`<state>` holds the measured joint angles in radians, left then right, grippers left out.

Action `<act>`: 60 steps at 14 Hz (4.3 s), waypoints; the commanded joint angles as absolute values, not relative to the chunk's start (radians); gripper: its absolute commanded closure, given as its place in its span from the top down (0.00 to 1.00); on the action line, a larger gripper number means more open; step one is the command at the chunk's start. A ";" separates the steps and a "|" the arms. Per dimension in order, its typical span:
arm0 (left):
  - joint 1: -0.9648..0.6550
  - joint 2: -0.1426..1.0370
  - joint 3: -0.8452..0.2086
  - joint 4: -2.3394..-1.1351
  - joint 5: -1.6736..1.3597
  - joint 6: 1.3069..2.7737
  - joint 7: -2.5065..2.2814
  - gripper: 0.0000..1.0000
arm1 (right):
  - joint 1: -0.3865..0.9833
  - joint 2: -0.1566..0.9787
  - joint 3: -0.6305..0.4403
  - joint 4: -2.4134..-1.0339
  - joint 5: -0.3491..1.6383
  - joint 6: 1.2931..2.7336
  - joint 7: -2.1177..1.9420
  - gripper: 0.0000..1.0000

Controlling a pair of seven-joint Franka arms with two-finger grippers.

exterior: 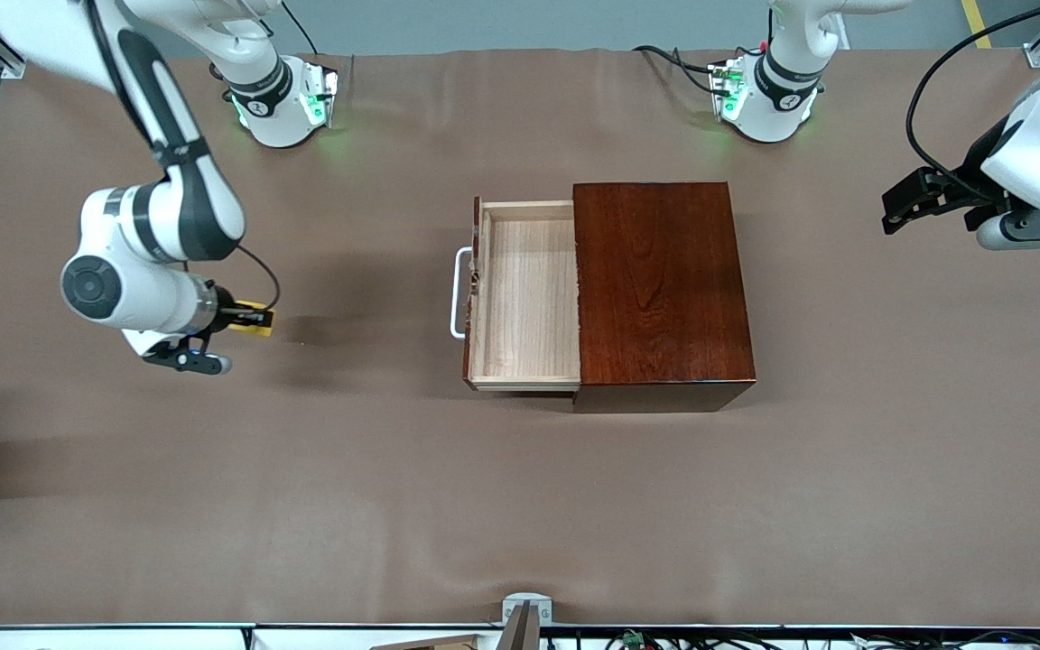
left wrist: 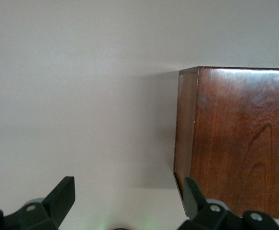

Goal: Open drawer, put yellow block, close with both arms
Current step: 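Lift the yellow cube and carry it over the open drawer, then lower the cube into the drawer and open the right gripper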

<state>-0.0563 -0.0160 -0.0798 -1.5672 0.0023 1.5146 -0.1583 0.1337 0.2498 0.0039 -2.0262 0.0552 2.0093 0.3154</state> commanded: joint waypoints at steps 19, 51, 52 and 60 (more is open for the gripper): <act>-0.051 -0.043 -0.100 -1.572 0.000 1.506 -0.150 1.00 | 0.590 0.247 -0.003 -1.712 0.249 1.828 1.402 0.00; -0.054 -0.028 -0.100 -1.572 0.000 1.529 -0.155 1.00 | 0.790 0.549 -0.006 -1.608 0.238 2.132 2.034 0.28; -0.054 -0.028 -0.100 -1.572 0.000 1.531 -0.155 1.00 | 0.790 0.548 -0.006 -1.605 0.238 2.106 2.033 0.79; -0.067 -0.015 -0.100 -1.571 0.000 1.532 -0.156 1.00 | 0.709 0.531 -0.011 -1.387 0.250 1.819 2.023 1.00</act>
